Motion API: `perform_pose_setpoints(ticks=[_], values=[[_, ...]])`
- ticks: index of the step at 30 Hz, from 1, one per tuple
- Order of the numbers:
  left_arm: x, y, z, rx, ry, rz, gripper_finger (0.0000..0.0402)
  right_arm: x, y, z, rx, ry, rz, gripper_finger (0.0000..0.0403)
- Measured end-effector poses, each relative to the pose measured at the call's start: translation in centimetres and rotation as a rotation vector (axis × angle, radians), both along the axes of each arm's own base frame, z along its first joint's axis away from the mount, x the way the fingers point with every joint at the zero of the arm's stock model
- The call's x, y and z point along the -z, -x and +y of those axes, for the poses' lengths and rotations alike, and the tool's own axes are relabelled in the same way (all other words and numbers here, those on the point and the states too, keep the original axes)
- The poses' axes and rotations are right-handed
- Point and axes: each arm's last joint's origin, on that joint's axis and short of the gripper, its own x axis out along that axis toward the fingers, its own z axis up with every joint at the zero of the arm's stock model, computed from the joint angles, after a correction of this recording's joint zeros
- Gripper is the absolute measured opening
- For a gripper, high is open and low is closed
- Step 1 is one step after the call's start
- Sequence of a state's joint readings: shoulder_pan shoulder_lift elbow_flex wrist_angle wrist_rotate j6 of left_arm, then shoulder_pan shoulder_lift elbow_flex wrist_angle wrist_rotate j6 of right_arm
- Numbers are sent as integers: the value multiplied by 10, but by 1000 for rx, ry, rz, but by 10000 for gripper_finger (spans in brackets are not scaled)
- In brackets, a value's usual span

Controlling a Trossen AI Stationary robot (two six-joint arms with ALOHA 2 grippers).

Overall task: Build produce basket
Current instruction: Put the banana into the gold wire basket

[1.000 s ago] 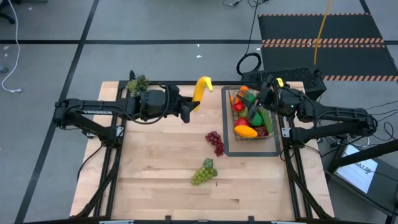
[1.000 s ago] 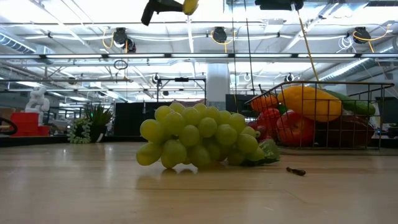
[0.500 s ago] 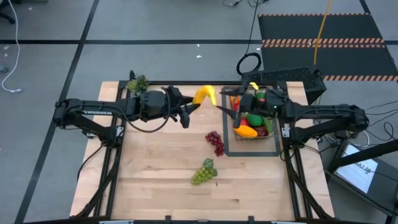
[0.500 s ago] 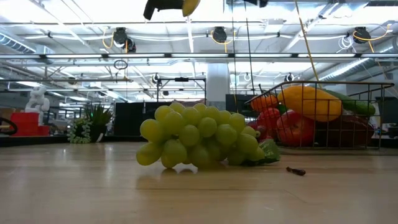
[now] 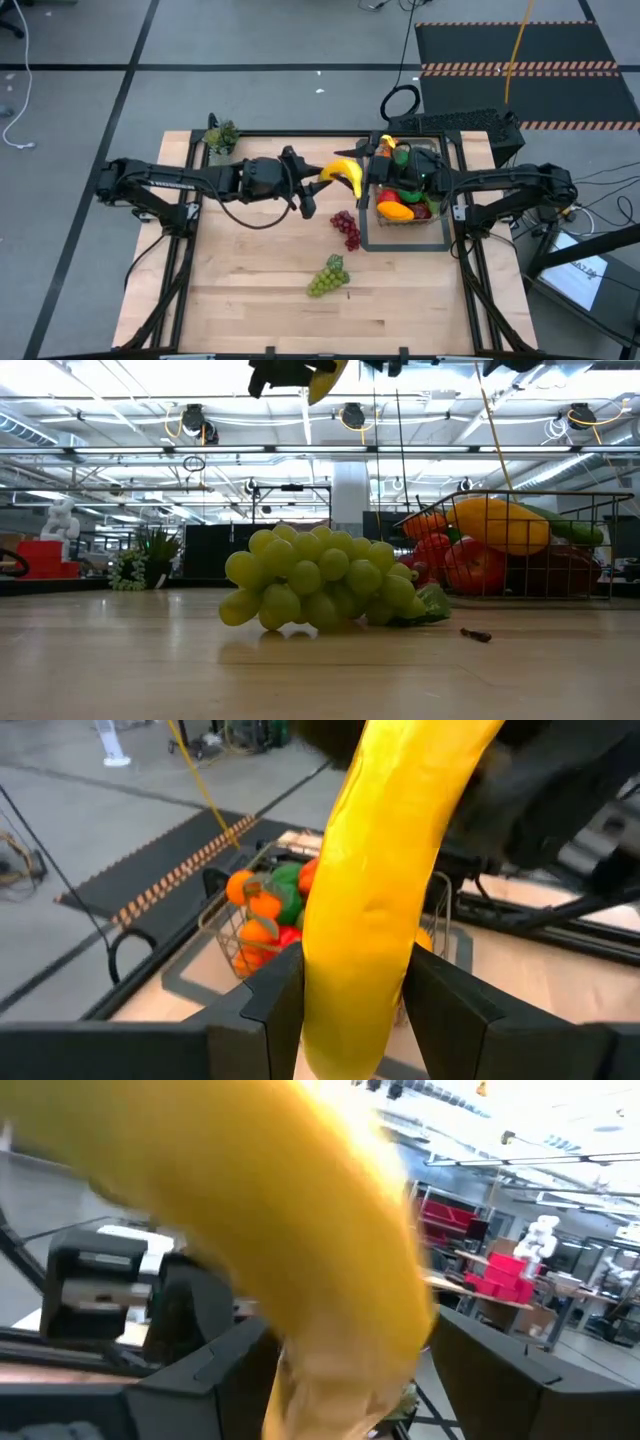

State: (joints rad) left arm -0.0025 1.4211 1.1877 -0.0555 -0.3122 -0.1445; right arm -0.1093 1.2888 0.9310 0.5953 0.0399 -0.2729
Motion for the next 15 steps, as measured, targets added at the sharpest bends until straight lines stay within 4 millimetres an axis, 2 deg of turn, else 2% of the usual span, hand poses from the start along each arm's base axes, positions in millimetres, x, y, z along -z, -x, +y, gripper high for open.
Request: perform_pose_setpoints(ticks=[3,11,15], values=[[0,-1,0,7,-22,5,157,2,-2,1,-42,7,4,233],[0,-1,0,10,-42,10,157,3,-2,1,-41,33,17,160],[0,-1,0,17,-74,21,159,3,-2,1,-43,36,22,136]])
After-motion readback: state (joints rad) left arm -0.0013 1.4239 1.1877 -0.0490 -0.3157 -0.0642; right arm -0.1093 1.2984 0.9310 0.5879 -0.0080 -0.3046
